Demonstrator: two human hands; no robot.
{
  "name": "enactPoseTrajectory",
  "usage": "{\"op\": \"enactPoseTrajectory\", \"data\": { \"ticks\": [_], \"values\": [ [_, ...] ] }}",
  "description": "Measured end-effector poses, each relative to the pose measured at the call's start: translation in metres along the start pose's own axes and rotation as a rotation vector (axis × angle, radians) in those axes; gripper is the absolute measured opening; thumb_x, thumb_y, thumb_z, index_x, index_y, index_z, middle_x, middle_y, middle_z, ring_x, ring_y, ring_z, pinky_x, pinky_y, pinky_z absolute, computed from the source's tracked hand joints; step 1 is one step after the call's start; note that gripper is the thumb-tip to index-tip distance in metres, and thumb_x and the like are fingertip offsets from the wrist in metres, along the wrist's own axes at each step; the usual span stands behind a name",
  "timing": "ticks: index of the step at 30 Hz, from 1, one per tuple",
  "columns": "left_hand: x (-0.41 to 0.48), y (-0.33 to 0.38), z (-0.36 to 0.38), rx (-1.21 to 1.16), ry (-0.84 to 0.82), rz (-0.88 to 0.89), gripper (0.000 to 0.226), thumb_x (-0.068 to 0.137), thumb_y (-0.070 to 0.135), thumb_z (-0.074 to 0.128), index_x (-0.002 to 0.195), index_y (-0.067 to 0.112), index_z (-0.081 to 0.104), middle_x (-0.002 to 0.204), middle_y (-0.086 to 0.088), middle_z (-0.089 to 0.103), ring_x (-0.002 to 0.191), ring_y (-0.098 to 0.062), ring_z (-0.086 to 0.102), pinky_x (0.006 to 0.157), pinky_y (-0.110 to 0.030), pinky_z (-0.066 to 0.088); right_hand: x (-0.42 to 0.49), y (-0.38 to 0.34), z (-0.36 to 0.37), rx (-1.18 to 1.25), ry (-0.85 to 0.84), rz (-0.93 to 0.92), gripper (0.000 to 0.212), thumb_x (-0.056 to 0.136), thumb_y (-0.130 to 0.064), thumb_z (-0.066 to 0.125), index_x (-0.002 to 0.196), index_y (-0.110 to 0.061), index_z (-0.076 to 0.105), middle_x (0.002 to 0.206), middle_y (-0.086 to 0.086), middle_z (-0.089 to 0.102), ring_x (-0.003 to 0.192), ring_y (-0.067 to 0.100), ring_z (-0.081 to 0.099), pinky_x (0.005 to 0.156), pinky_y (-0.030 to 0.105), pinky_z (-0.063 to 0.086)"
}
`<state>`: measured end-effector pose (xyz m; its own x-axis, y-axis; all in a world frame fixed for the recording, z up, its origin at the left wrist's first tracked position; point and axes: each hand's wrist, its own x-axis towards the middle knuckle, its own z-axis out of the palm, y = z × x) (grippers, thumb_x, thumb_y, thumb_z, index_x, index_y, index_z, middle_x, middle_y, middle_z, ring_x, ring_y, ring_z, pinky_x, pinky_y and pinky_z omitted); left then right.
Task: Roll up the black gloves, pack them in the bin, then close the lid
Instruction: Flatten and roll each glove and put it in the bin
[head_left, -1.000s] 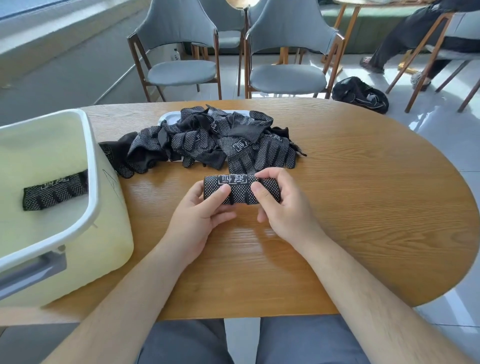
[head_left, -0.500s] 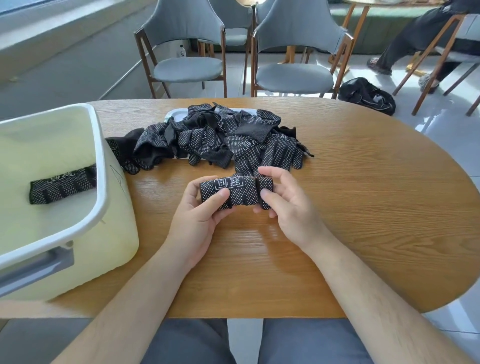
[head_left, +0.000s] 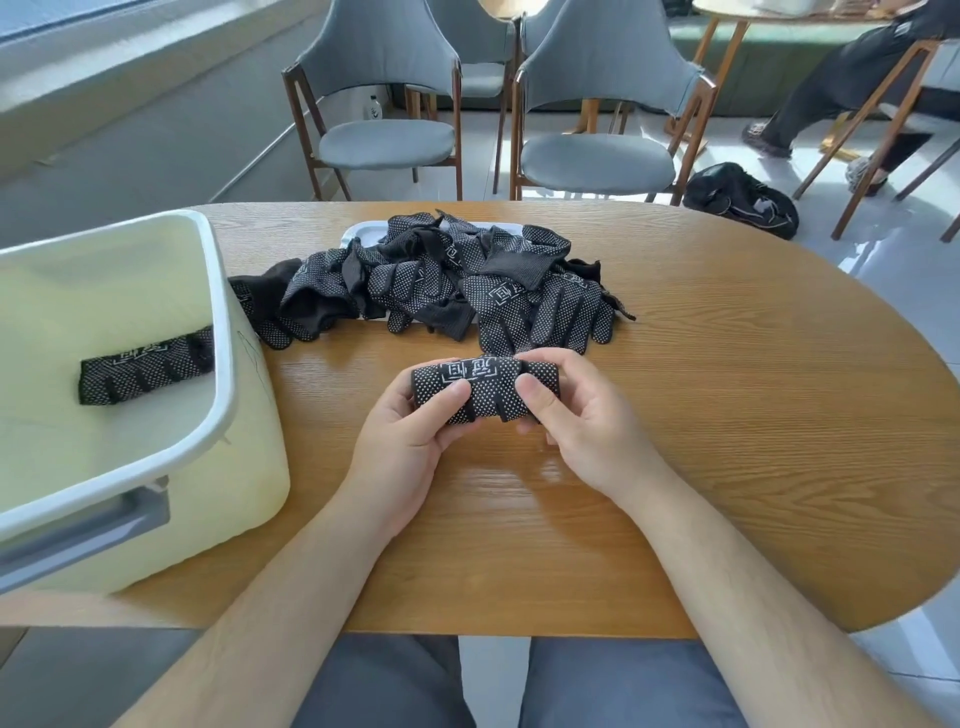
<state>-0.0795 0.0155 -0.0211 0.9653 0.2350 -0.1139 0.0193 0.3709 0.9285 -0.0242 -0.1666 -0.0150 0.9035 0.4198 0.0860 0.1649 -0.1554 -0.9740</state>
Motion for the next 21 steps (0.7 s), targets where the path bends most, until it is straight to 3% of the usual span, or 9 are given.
{"op": "enactPoseTrajectory", "data": {
  "ticks": [5,9,13,15,19,21],
  "values": [
    [-0.006,0.013,0.010,0.103,0.043,0.000,0.027,0.096,0.010,0.063,0.121,0.001,0.062,0.118,-0.016,0.072,0.107,-0.027,0.070,0.085,-0.034,0.058,0.006,-0.009,-0.003,0.142,-0.012,0.043,0.033,0.086,-0.044,0.075,0.114,-0.029,0.065,0.096,0.002,0.077,0.077,0.022,0.069,0.069,0.033,0.054],
    [-0.012,0.046,0.021,0.243,0.081,0.057,0.021,0.093,0.018,0.069,0.114,0.016,0.068,0.105,0.000,0.074,0.090,-0.009,0.060,0.077,-0.029,0.041,0.017,-0.033,-0.009,0.172,0.025,0.016,0.023,0.089,-0.026,0.081,0.107,-0.024,0.067,0.087,0.003,0.072,0.071,0.016,0.062,0.070,0.036,0.052],
    [-0.023,0.098,0.027,0.281,0.084,0.115,0.029,0.091,0.010,0.071,0.119,0.015,0.066,0.110,-0.007,0.075,0.090,-0.011,0.067,0.073,-0.023,0.049,0.026,-0.077,-0.013,0.154,-0.078,-0.021,0.040,0.086,-0.032,0.079,0.124,-0.029,0.066,0.107,0.002,0.078,0.091,0.025,0.072,0.075,0.035,0.057],
    [-0.029,0.126,0.022,0.297,0.053,0.110,0.034,0.089,0.002,0.069,0.121,0.012,0.066,0.105,-0.007,0.077,0.089,-0.013,0.071,0.070,-0.020,0.053,0.033,-0.101,-0.010,0.095,-0.164,-0.037,0.037,0.088,-0.030,0.077,0.124,-0.030,0.069,0.109,-0.002,0.078,0.100,0.023,0.074,0.080,0.038,0.061],
    [-0.045,0.176,-0.007,0.475,0.005,0.079,0.030,0.083,0.000,0.072,0.112,0.008,0.071,0.104,-0.016,0.075,0.088,-0.021,0.070,0.074,-0.025,0.057,0.047,-0.144,0.014,-0.071,-0.334,-0.108,0.023,0.090,-0.032,0.072,0.113,-0.031,0.075,0.104,-0.002,0.078,0.099,0.023,0.072,0.091,0.045,0.059],
    [-0.053,0.198,-0.028,0.596,0.000,0.066,0.032,0.074,0.010,0.079,0.105,0.009,0.072,0.107,-0.018,0.073,0.091,-0.024,0.067,0.088,-0.036,0.051,0.056,-0.161,0.035,-0.136,-0.378,-0.134,0.018,0.091,-0.030,0.072,0.109,-0.031,0.076,0.098,-0.004,0.078,0.092,0.016,0.073,0.090,0.041,0.059]
  ]
}}
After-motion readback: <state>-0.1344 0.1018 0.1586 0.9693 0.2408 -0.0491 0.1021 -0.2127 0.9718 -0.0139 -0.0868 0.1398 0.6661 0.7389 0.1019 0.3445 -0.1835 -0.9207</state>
